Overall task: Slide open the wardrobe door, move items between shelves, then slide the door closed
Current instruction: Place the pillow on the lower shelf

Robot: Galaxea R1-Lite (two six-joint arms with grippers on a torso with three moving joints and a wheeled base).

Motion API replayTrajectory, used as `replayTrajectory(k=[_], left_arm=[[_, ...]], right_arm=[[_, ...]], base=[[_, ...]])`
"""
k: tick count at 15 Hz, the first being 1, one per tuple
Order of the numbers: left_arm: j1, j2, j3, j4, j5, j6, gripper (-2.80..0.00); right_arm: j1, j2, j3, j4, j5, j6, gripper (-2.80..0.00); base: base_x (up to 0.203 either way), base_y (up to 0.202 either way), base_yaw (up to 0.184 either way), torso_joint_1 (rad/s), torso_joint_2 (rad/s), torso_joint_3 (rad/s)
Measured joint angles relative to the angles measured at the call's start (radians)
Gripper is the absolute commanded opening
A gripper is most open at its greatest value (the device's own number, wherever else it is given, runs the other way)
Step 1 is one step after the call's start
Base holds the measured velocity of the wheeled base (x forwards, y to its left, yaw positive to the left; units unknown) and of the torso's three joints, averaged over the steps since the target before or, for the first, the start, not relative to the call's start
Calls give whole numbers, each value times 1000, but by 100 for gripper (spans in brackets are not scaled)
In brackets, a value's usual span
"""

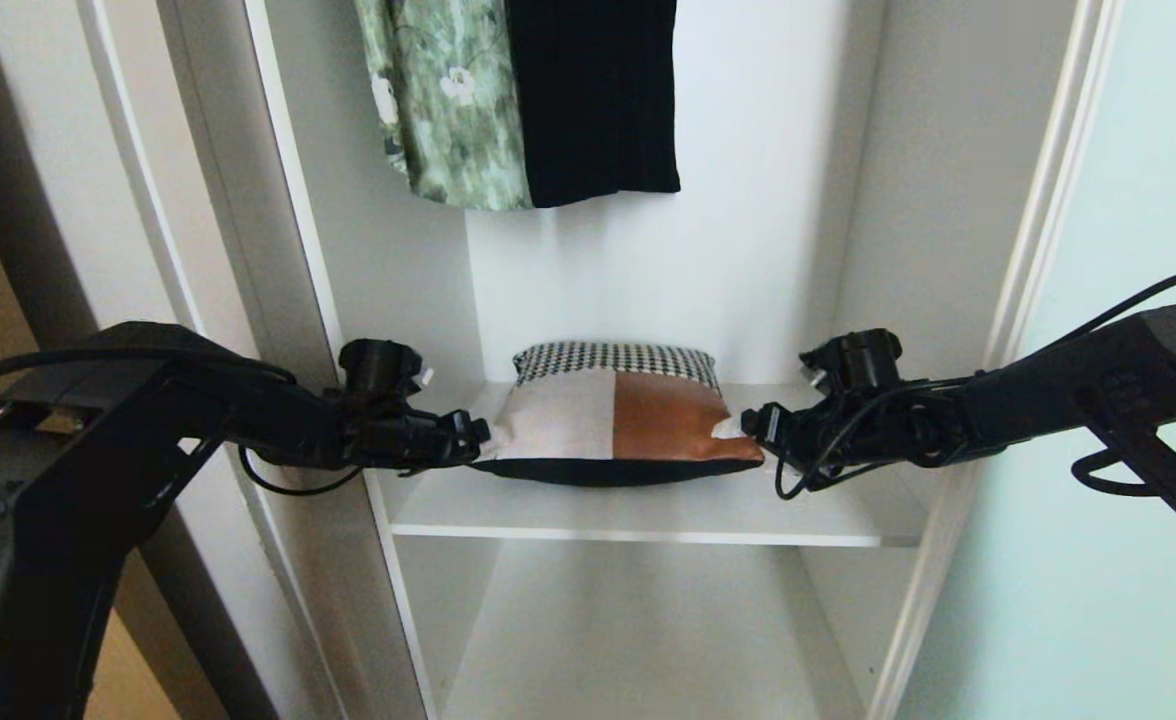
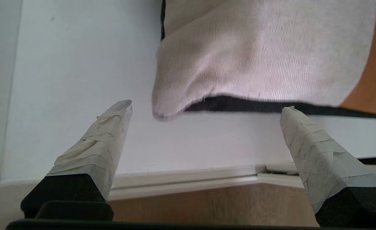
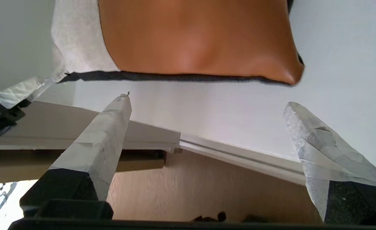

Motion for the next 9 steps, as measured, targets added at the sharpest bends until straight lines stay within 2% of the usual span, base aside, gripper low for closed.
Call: replayTrajectory(k=[2, 4, 9], left_arm=[[-4, 30, -43, -1, -2, -15, 0], [-6, 49, -85, -2, -22, -73, 0], [-12, 91, -142, 2, -39, -86, 0]], right_arm=[[-1, 15, -2, -36, 0, 0, 0], [-3, 29, -3, -64, 0, 0, 0], [-3, 66, -47, -71, 7, 3, 0]], base=[[0, 0, 0, 0, 0, 0], [0, 0, 0, 0, 0, 0], [0, 0, 0, 0, 0, 0]])
